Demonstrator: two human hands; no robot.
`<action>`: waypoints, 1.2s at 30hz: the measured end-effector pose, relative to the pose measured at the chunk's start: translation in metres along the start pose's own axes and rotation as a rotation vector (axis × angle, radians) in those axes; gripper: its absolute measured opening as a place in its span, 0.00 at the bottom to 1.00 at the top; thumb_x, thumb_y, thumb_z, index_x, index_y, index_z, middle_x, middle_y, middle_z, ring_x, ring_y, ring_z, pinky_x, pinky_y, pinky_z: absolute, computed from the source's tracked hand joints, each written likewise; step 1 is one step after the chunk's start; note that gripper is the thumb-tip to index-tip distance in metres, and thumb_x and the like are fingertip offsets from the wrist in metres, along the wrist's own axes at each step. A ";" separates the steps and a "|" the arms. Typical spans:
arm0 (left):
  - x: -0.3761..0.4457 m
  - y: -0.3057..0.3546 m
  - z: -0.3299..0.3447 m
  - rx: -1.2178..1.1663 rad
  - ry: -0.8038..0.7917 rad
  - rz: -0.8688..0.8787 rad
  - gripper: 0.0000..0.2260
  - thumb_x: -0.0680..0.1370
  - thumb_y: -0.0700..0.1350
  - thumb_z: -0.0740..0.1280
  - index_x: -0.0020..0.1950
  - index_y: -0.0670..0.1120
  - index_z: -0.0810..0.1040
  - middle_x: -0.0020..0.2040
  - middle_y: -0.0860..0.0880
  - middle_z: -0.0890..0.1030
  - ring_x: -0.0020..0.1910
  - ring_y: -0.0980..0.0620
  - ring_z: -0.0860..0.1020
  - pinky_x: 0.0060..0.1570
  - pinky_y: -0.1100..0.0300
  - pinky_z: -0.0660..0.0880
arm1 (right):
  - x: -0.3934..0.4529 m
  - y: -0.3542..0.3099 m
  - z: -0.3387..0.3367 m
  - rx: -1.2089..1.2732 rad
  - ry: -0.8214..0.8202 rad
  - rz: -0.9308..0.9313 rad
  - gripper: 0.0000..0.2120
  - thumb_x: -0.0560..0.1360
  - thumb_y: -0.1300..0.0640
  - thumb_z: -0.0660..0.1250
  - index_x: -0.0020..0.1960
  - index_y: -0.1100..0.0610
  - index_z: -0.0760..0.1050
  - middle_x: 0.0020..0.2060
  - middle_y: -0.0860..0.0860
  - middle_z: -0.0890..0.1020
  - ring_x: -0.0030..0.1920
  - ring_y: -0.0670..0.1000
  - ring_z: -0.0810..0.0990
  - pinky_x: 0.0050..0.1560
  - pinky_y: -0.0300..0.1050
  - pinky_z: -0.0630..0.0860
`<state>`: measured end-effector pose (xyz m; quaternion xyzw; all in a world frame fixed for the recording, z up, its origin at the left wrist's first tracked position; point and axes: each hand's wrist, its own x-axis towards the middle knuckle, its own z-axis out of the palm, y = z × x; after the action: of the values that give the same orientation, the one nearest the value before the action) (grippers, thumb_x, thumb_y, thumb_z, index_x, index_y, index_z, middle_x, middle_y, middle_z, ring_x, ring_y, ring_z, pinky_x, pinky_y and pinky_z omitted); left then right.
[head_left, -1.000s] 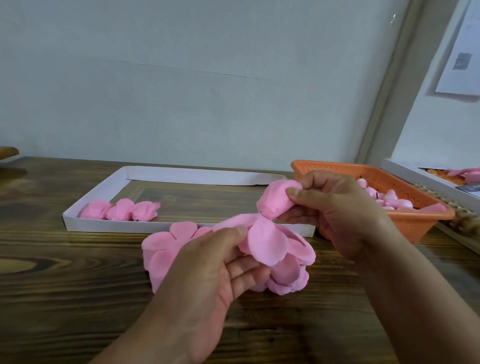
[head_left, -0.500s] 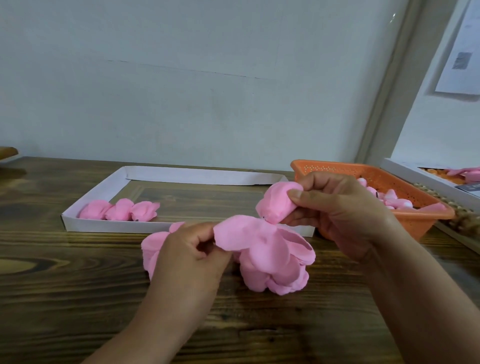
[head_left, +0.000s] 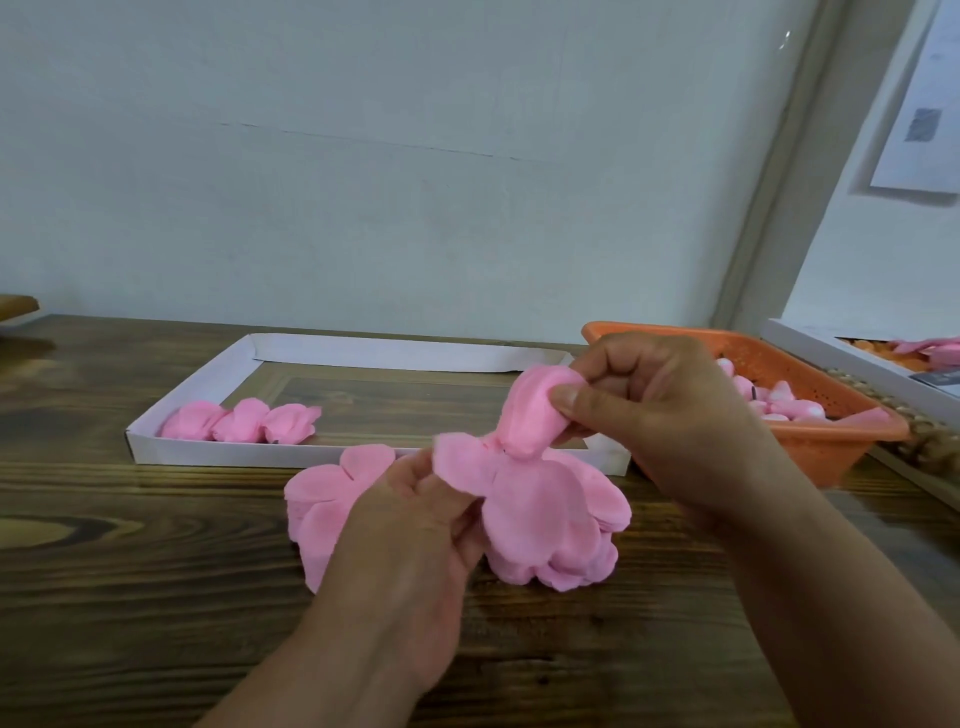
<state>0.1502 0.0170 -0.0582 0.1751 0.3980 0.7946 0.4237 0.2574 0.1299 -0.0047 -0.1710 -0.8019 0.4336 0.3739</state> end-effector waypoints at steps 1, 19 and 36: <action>0.001 -0.002 0.000 -0.053 -0.008 -0.072 0.08 0.74 0.34 0.65 0.40 0.37 0.84 0.37 0.42 0.84 0.31 0.50 0.83 0.26 0.61 0.78 | 0.000 0.000 0.001 -0.024 -0.003 0.001 0.05 0.72 0.70 0.67 0.38 0.64 0.77 0.30 0.57 0.83 0.31 0.47 0.82 0.36 0.39 0.79; -0.001 -0.004 0.003 -0.128 -0.129 -0.242 0.12 0.75 0.31 0.59 0.46 0.32 0.82 0.45 0.36 0.84 0.42 0.46 0.85 0.37 0.56 0.82 | -0.013 -0.005 0.014 -0.424 -0.031 -0.072 0.07 0.73 0.62 0.69 0.36 0.57 0.76 0.30 0.54 0.80 0.31 0.54 0.77 0.44 0.58 0.74; -0.001 -0.009 -0.015 0.337 -0.212 0.002 0.07 0.67 0.29 0.68 0.43 0.32 0.81 0.38 0.34 0.80 0.39 0.41 0.78 0.49 0.43 0.76 | -0.036 0.004 0.032 -0.516 0.039 -0.091 0.07 0.73 0.60 0.68 0.36 0.55 0.75 0.27 0.50 0.80 0.33 0.51 0.78 0.38 0.52 0.75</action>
<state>0.1466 0.0121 -0.0748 0.3265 0.4785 0.6942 0.4272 0.2569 0.0924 -0.0354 -0.2327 -0.8855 0.1941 0.3524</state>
